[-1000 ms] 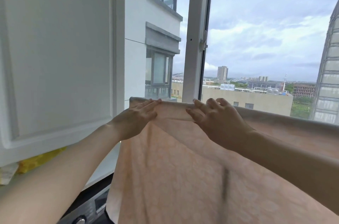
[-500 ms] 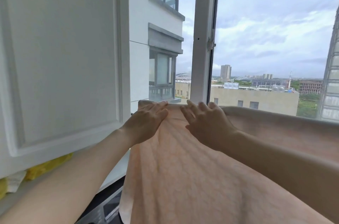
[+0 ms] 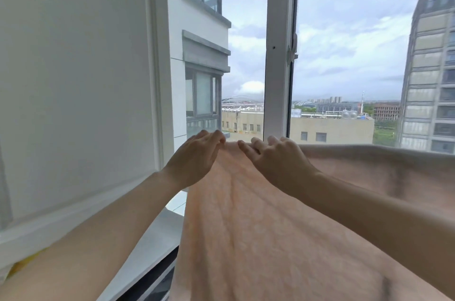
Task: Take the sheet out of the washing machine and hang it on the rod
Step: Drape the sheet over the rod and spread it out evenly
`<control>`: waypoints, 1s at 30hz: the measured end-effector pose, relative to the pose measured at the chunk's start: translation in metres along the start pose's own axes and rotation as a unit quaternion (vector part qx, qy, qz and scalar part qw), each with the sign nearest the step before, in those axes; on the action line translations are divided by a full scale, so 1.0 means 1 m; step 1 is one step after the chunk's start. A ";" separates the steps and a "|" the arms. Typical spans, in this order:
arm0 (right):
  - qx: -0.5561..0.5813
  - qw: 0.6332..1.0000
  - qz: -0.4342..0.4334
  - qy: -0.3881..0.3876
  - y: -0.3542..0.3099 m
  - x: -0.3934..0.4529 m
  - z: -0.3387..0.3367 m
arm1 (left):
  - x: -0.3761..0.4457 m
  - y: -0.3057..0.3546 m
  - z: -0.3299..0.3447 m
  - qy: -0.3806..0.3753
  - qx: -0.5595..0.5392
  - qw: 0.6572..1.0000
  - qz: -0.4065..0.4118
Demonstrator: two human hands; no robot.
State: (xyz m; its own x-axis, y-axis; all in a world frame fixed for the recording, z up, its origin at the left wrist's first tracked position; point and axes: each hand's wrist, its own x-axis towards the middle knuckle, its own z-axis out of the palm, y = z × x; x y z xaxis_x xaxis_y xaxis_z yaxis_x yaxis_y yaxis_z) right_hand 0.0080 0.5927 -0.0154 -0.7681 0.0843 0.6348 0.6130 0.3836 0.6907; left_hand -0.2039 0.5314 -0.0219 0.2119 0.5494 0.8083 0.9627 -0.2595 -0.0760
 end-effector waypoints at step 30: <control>0.004 0.998 0.002 0.058 0.005 -0.003 0.018 | -0.001 -0.083 -0.019 0.090 -0.330 0.877 -0.338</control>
State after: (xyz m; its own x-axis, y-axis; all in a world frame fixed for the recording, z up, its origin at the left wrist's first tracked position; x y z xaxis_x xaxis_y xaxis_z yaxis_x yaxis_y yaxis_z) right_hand 0.0104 0.6109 -0.0200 -0.7386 -0.0200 0.6738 0.6147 0.3903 0.6854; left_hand -0.2873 0.5370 -0.0054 -0.4571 0.6364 0.6214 0.5380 -0.3585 0.7629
